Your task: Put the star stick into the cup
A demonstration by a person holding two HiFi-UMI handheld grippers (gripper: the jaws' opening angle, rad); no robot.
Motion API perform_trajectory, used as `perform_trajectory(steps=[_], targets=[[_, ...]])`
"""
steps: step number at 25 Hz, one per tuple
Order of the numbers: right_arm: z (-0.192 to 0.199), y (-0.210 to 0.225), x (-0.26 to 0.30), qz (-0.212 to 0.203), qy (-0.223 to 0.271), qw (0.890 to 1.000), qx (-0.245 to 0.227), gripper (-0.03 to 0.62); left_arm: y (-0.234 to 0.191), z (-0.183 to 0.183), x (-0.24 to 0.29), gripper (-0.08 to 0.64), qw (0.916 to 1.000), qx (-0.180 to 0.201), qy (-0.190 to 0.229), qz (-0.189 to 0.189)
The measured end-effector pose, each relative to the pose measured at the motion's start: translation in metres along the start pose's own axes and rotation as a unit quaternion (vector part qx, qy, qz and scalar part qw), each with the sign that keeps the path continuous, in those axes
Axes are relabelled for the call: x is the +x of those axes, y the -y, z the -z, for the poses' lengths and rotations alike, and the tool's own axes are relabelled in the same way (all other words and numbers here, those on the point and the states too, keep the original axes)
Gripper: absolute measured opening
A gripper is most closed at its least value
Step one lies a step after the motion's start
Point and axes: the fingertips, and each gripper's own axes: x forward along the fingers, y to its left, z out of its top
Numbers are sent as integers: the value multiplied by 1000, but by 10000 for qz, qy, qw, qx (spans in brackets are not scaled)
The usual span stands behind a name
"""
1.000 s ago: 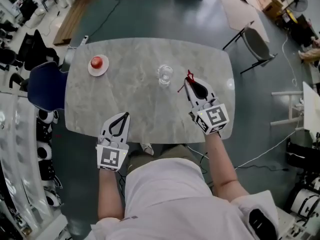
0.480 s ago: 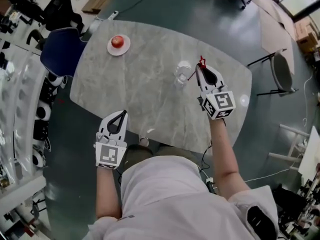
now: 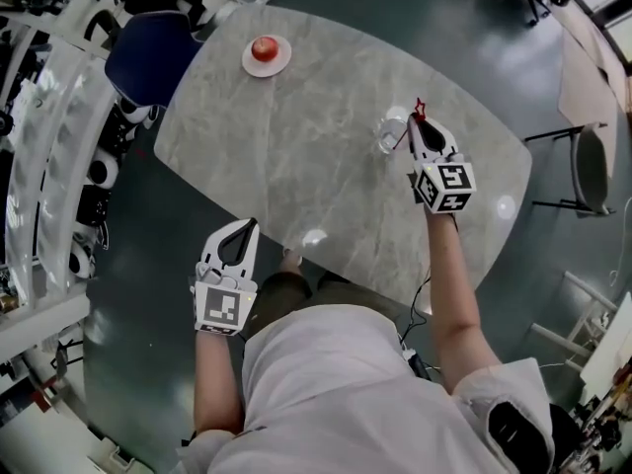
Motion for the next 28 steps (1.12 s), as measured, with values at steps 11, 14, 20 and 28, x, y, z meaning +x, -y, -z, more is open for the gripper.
perform_trajectory(steps=[11, 14, 20, 28], targets=[[30, 6, 30, -45, -177, 9994, 304, 15, 7, 27, -7, 2, 9991, -279, -304, -90], [32, 13, 37, 4, -193, 9990, 406, 17, 7, 28, -9, 2, 9991, -268, -324, -87], [40, 29, 47, 222, -266, 9975, 622, 21, 9, 31, -10, 2, 9990, -245, -377, -66], [48, 47, 56, 324, -432, 9950, 838, 29, 11, 28, -4, 2, 9989, -293, -376, -36]])
